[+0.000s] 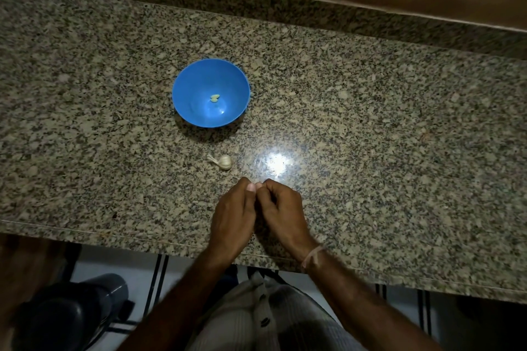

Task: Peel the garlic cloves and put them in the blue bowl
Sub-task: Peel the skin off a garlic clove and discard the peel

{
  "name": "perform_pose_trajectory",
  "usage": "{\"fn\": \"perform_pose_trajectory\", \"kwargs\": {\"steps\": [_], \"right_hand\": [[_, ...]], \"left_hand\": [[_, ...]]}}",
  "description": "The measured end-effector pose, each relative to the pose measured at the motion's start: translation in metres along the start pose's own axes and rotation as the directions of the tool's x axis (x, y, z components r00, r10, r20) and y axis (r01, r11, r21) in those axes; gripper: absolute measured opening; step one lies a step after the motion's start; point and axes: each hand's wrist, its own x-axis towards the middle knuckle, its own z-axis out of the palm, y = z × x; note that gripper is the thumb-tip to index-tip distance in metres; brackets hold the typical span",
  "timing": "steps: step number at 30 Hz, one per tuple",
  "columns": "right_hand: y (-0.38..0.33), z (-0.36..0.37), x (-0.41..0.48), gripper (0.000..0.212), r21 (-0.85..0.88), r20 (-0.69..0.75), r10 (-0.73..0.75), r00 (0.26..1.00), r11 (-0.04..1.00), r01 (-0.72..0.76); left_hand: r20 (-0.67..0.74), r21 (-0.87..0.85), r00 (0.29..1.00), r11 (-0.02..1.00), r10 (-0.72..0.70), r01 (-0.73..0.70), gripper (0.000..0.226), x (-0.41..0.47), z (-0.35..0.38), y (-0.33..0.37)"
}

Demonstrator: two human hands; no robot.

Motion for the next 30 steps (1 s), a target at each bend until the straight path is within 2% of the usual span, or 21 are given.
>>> {"fn": "perform_pose_trajectory", "kwargs": {"steps": [2,5,7,9,11,12,13,15,16,17,18,19,20,22,23,24,25,26,27,28,30], "right_hand": [[0.001,0.001,0.001,0.043,-0.093,-0.008,-0.086,0.996,0.992,0.084],[0.004,0.001,0.003,0.035,-0.239,0.009,-0.199,0.98,0.951,0.196],[0.004,-0.002,0.004,0.034,-0.261,0.015,-0.203,0.979,0.944,0.2],[0.003,-0.005,0.008,0.038,-0.135,0.042,-0.07,0.997,0.988,0.075],[0.0,-0.006,0.011,0.044,0.065,0.121,0.151,0.981,0.985,-0.16],[0.0,-0.005,0.01,0.045,0.105,0.149,0.193,0.97,0.972,-0.209],[0.0,-0.005,0.008,0.046,0.072,0.146,0.148,0.978,0.985,-0.16],[0.002,-0.006,0.005,0.042,-0.112,0.102,-0.079,0.992,0.99,0.09],[0.002,-0.007,0.005,0.038,-0.194,0.09,-0.191,0.977,0.959,0.206],[0.001,-0.008,0.006,0.034,-0.254,0.09,-0.267,0.959,0.925,0.282],[0.003,-0.008,0.008,0.032,-0.29,0.091,-0.312,0.946,0.9,0.324],[0.003,-0.009,0.01,0.031,-0.302,0.088,-0.321,0.943,0.893,0.333],[0.002,-0.01,0.01,0.032,-0.284,0.085,-0.302,0.95,0.906,0.314],[-0.001,-0.01,0.01,0.038,-0.127,0.07,-0.129,0.989,0.982,0.138],[-0.003,-0.01,0.01,0.042,0.013,0.087,0.016,0.996,1.0,-0.017],[-0.008,-0.01,0.009,0.045,0.164,0.131,0.167,0.977,0.969,-0.188],[-0.011,-0.01,0.009,0.047,0.264,0.183,0.282,0.942,0.909,-0.323],[-0.012,-0.009,0.009,0.048,0.301,0.212,0.325,0.921,0.875,-0.379],[-0.011,-0.01,0.009,0.047,0.244,0.185,0.285,0.941,0.914,-0.325],[-0.007,-0.01,0.008,0.046,0.106,0.12,0.168,0.978,0.978,-0.181],[0.002,-0.01,0.009,0.039,-0.165,0.037,-0.088,0.995,0.982,0.093]], "left_hand": [[-0.007,-0.038,0.999,0.998,-0.048,0.048,0.036,0.001,0.001,-0.001],[0.064,-0.151,0.987,0.976,-0.149,0.158,0.038,0.007,0.002,-0.004],[0.119,-0.208,0.976,0.956,-0.183,0.205,0.04,0.01,0.0,-0.004],[0.094,-0.13,0.986,0.98,-0.139,0.151,0.039,0.011,-0.002,-0.003],[0.032,0.108,0.999,0.994,-0.021,0.017,0.035,0.01,-0.002,-0.004],[0.021,0.182,1.0,0.983,0.016,-0.019,0.034,0.009,-0.003,-0.004],[0.02,0.177,1.0,0.984,0.008,-0.011,0.034,0.008,-0.003,-0.004],[0.055,-0.05,0.991,0.991,-0.118,0.121,0.038,0.008,-0.002,-0.001],[0.117,-0.228,0.969,0.944,-0.217,0.239,0.041,0.008,-0.003,0.003],[0.199,-0.376,0.928,0.85,-0.316,0.37,0.042,0.009,-0.003,0.007],[0.269,-0.451,0.883,0.76,-0.384,0.468,0.043,0.009,-0.003,0.011],[0.301,-0.466,0.863,0.727,-0.406,0.504,0.043,0.01,-0.005,0.014],[0.269,-0.404,0.887,0.792,-0.376,0.458,0.042,0.011,-0.004,0.012],[0.131,-0.102,0.976,0.977,-0.172,0.186,0.037,0.012,-0.003,0.004],[0.088,0.028,0.995,0.998,-0.056,0.054,0.033,0.011,-0.003,0.002],[0.071,0.13,0.997,0.99,0.039,-0.048,0.03,0.01,-0.003,0.001],[0.072,0.233,0.993,0.967,0.093,-0.107,0.03,0.009,-0.002,0.001],[0.076,0.315,0.99,0.939,0.12,-0.138,0.032,0.009,-0.002,0.0],[0.078,0.351,0.989,0.926,0.124,-0.143,0.035,0.009,-0.001,-0.001],[0.072,0.307,0.993,0.945,0.092,-0.11,0.037,0.009,0.0,-0.001],[0.087,-0.019,0.989,0.993,-0.116,0.118,0.039,0.01,0.001,0.004]]}}
